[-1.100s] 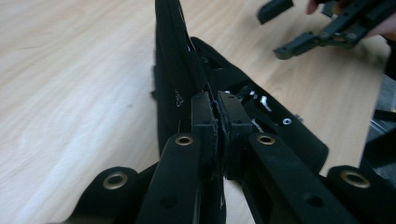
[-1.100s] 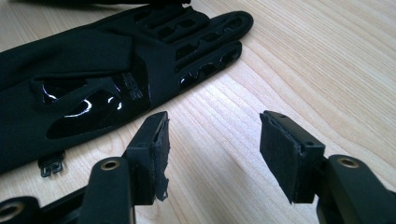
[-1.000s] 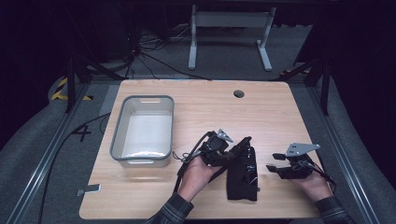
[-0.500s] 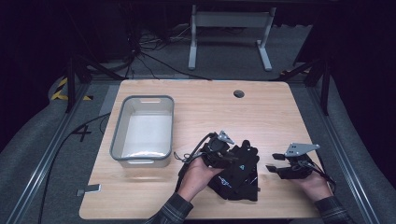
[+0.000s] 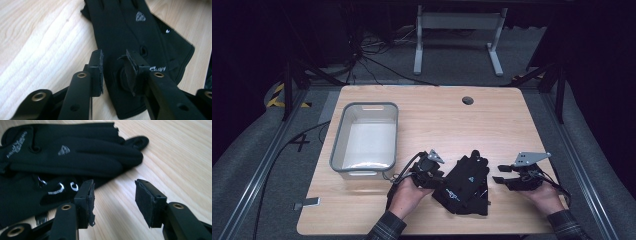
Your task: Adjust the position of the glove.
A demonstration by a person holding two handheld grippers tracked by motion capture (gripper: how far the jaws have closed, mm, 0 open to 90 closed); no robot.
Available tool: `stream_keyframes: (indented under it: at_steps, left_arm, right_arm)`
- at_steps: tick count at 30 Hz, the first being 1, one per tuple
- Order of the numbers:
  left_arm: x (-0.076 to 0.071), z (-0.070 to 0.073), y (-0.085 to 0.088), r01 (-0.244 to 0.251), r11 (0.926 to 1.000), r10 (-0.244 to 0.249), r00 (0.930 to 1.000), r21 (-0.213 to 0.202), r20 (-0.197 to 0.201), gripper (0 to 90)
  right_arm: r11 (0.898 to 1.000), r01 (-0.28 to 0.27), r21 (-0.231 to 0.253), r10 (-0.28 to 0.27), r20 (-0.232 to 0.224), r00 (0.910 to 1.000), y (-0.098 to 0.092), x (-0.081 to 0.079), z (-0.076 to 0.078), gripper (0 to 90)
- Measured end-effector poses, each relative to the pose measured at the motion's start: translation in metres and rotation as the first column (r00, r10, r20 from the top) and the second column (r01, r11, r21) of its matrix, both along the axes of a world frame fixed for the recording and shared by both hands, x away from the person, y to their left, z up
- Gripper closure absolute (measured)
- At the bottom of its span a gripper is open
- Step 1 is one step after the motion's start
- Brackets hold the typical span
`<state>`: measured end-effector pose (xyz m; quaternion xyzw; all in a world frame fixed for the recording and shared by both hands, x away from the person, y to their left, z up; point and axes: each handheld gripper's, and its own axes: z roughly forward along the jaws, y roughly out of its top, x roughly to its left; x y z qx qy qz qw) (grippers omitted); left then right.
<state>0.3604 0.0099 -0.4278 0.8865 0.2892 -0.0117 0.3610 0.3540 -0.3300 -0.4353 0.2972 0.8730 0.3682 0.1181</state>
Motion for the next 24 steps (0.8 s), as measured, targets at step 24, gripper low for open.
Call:
stream_keyframes:
  at_steps: [24]
  left_arm:
    - [-0.011,-0.026,0.007,0.087,0.9951,-0.085,0.9955,0.048,-0.043,62.6]
  right_arm:
    - [0.999,-0.032,0.022,0.034,-0.069,0.9971,0.017,0.028,-0.01,74.6]
